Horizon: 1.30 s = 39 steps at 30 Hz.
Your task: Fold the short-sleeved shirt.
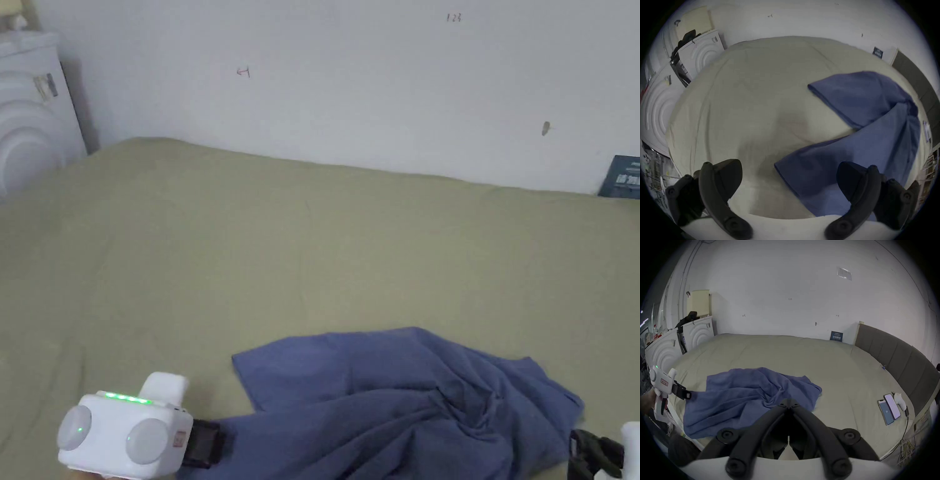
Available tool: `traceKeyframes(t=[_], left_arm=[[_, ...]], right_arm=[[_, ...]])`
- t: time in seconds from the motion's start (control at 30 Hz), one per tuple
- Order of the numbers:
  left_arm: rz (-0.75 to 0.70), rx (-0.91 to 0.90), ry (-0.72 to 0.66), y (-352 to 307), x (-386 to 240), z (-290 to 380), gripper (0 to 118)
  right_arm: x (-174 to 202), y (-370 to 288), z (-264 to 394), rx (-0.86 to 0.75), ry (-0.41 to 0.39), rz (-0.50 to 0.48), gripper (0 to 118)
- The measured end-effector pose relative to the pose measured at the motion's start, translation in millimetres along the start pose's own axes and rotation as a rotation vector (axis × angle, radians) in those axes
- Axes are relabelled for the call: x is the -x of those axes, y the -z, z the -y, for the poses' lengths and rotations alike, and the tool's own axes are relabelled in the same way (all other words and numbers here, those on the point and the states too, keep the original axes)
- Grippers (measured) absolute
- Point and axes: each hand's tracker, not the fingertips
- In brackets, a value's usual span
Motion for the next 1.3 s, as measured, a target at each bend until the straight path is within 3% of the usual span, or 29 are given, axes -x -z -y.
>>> traceKeyframes(t=[0.07, 0.1, 0.13, 0.17, 0.23, 0.5, 0.53, 0.57, 0.63, 0.7, 0.77, 0.87, 0.9, 0.93, 0.97, 1.0, 1.1, 1.3], left_arm=[[-0.020, 0.002, 0.015, 4.1, -3.4, 2.1, 115], [0.003, 0.001, 0.016, -0.4, -1.8, 3.5, 103], [0.118, -0.009, -0.011, -6.6, -0.8, 3.6, 78], [0.078, -0.028, -0.011, -15.0, -3.3, 3.6, 63], [0.099, -0.046, 0.029, -22.5, -2.7, 1.2, 9], [0.113, -0.035, -0.013, -16.2, 1.8, -1.2, 4], [0.115, -0.033, -0.016, -15.5, 1.4, -0.8, 4], [0.119, -0.031, -0.021, -13.2, 2.5, -1.5, 4], [0.124, -0.029, -0.023, -12.7, 2.3, -1.6, 4], [0.128, -0.025, -0.029, -9.7, 3.9, -2.2, 4], [0.128, -0.023, -0.030, -8.2, 3.0, -2.6, 4], [0.124, -0.020, -0.036, -6.7, 1.5, -2.1, 4], [0.121, -0.019, -0.039, -7.8, 0.7, -2.7, 4], [0.119, -0.019, -0.041, -9.7, -0.1, -3.9, 4], [0.119, -0.016, -0.038, -11.3, 1.2, -4.6, 4], [0.120, -0.017, -0.043, -15.2, 2.5, -5.8, 4], [0.143, -0.106, -0.137, -46.6, 18.4, -12.5, 3], [0.083, -0.336, -0.202, -167.7, 71.1, -54.7, 3]], right_arm=[[-6.8, 12.6, 0.9, 0.026, -0.019, 0.008, 0], [-12.3, 20.3, -0.3, 0.033, -0.016, 0.009, 0], [-19.6, 29.6, -2.9, 0.048, -0.002, 0.015, 0], [-26.8, 39.3, -6.1, 0.068, 0.014, 0.014, 0], [-40.9, 63.4, -14.3, 0.082, 0.020, 0.044, 0], [-86.5, 190.9, -47.4, 0.279, 0.009, 0.043, 0], [-90.6, 208.8, -48.2, 0.333, -0.003, 0.024, 5], [-92.6, 219.7, -47.9, 0.369, -0.003, 0.019, 29], [-96.4, 243.1, -43.4, 0.429, 0.008, 0.009, 118], [-97.3, 263.5, -35.1, 0.522, -0.018, 0.011, 103], [-87.6, 244.3, -21.6, 0.484, -0.060, 0.060, 105], [-92.9, 263.6, -22.3, 0.512, -0.032, 0.050, 100], [-94.0, 260.7, -26.8, 0.514, 0.038, 0.001, 86], [-91.2, 252.8, -31.7, 0.502, 0.064, -0.010, 60], [-87.8, 244.1, -36.5, 0.476, 0.034, 0.015, 21], [-90.8, 233.0, -43.7, 0.447, 0.013, -0.031, 4], [-93.9, 189.4, -70.8, 0.375, 0.007, -0.020, 4], [-127.8, 86.1, -144.4, 0.144, 0.054, -0.033, 4]])
